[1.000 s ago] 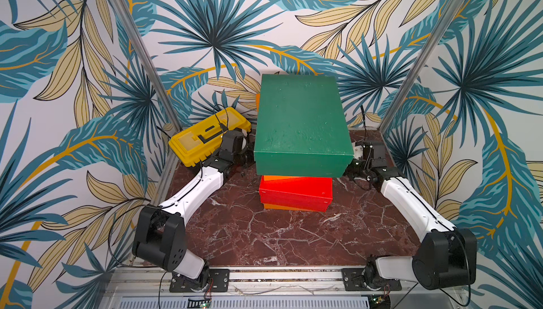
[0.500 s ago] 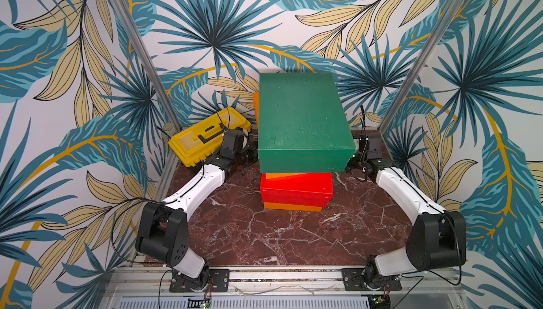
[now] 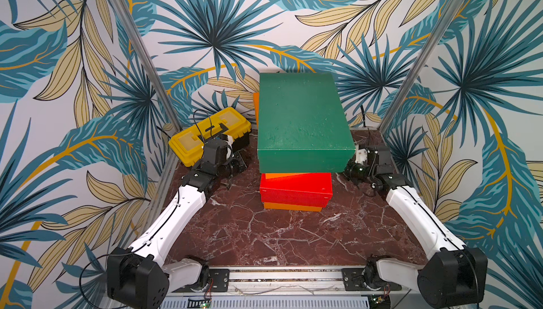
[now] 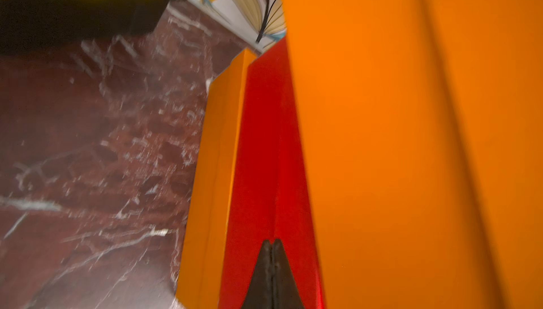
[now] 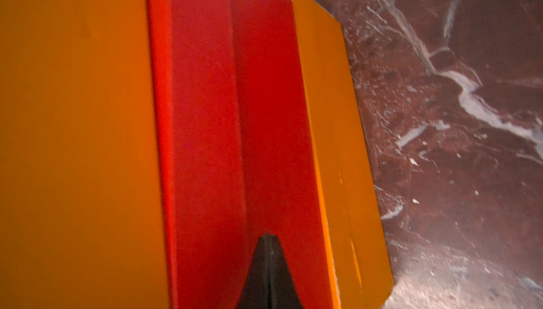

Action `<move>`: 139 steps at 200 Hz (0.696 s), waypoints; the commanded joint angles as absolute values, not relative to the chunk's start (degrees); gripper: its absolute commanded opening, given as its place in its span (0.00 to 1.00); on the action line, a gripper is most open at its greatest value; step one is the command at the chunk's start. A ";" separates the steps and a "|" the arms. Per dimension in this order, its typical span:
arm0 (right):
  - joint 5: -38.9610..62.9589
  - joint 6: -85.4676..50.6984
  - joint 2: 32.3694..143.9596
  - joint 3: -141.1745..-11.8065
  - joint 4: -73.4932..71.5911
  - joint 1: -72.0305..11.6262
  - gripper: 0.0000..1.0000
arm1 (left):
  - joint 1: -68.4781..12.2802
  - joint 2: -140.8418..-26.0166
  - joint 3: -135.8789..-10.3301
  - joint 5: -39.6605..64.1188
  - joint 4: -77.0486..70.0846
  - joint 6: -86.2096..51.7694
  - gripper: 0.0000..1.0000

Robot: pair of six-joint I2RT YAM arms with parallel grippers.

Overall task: Stack the shoeboxes
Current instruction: Adjust the shoebox.

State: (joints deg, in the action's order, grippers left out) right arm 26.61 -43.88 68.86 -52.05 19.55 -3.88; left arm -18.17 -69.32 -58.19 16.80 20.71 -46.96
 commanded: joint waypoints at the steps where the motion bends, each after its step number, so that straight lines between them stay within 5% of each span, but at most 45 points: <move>1: 27.99 -46.62 65.34 -46.95 18.85 -5.05 0.00 | -20.63 -68.05 -54.93 15.96 22.85 -47.85 0.03; 139: 23.32 -48.96 64.29 -44.97 15.97 -11.60 0.00 | -30.91 -77.66 -60.39 13.03 18.93 -50.98 0.02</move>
State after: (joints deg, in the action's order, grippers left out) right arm 22.52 -49.69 62.81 -43.62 17.61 -10.81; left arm -28.53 -75.94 -56.95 10.20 22.02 -50.85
